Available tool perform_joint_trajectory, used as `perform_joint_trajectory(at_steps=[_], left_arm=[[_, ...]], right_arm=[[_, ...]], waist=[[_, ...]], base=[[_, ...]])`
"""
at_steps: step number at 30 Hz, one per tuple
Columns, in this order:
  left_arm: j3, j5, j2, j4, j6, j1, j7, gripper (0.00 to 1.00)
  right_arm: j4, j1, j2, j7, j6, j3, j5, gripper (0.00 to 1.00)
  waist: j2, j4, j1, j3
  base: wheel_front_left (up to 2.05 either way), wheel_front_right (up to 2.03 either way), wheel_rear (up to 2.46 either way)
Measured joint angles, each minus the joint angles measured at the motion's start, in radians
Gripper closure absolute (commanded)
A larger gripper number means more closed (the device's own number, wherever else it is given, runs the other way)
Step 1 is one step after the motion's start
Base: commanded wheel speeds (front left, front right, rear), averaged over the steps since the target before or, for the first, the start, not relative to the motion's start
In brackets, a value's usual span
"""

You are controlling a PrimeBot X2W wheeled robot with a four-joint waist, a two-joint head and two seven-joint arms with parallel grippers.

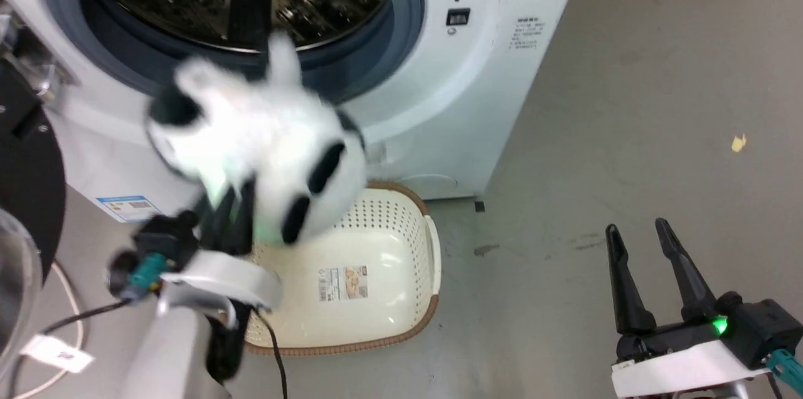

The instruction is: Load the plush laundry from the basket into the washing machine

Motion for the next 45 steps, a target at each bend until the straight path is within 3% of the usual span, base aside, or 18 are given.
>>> perform_joint_trajectory(at_steps=[5, 15, 22, 24, 33, 39, 40, 41, 45], left_arm=[[0.038, 0.033, 0.012, -0.146, 0.001, -0.018, -0.001, 1.0], [0.065, 0.042, 0.133, -0.087, -0.002, -0.367, 0.088, 1.0], [0.07, 0.049, 0.227, 0.062, -0.008, -0.674, 0.191, 1.0], [0.069, 0.068, 0.273, 0.158, -0.01, -0.797, 0.227, 1.0], [0.048, 0.1, 0.306, 0.429, 0.001, -1.005, 0.226, 1.0], [-0.005, 0.122, 0.3, 0.535, -0.002, -1.076, 0.194, 1.0], [-0.011, 0.122, 0.298, 0.55, -0.003, -1.078, 0.186, 0.69], [-0.016, 0.122, 0.297, 0.563, -0.003, -1.079, 0.175, 0.0], [-0.04, 0.12, 0.289, 0.616, -0.012, -1.075, 0.129, 0.0]], right_arm=[[-0.014, -0.004, 0.0, 0.0, 0.0, 0.0, 0.012, 0.0], [-0.033, -0.077, 0.0, 0.0, 0.0, 0.027, 0.058, 0.0], [-0.046, -0.127, 0.0, 0.0, 0.0, 0.041, 0.108, 0.0], [-0.049, -0.135, 0.0, 0.0, 0.0, 0.053, 0.126, 0.0], [-0.055, -0.168, 0.0, 0.0, 0.0, 0.071, 0.153, 0.0], [-0.06, -0.169, 0.0, 0.0, 0.0, 0.07, 0.158, 0.0], [-0.059, -0.17, 0.0, 0.0, 0.0, 0.07, 0.158, 0.0], [-0.059, -0.171, 0.0, 0.0, 0.0, 0.068, 0.157, 0.0], [-0.058, -0.182, 0.0, 0.0, 0.0, 0.055, 0.143, 0.0]], waist=[[0.0, -0.018, 0.0, 0.045], [0.0, -0.076, 0.0001, 0.197], [0.0, -0.137, 0.0002, 0.331], [0.0, -0.169, 0.0002, 0.379], [0.0, -0.238, 0.0002, 0.484], [0.0, -0.24, 0.0002, 0.5], [0.0, -0.238, 0.0002, 0.498], [0.0, -0.235, 0.0002, 0.494], [0.0, -0.224, 0.0001, 0.471]], base=[[0.0, 0.0, 0.0], [0.0, 0.0, 0.0], [0.0, 0.0, 0.0], [0.0, 0.0, 0.0], [0.0, 0.0, 0.0], [0.0, 0.0, 0.0], [0.0, 0.0, 0.0], [0.0, 0.0, 0.0], [0.0, 0.0, 0.0]])
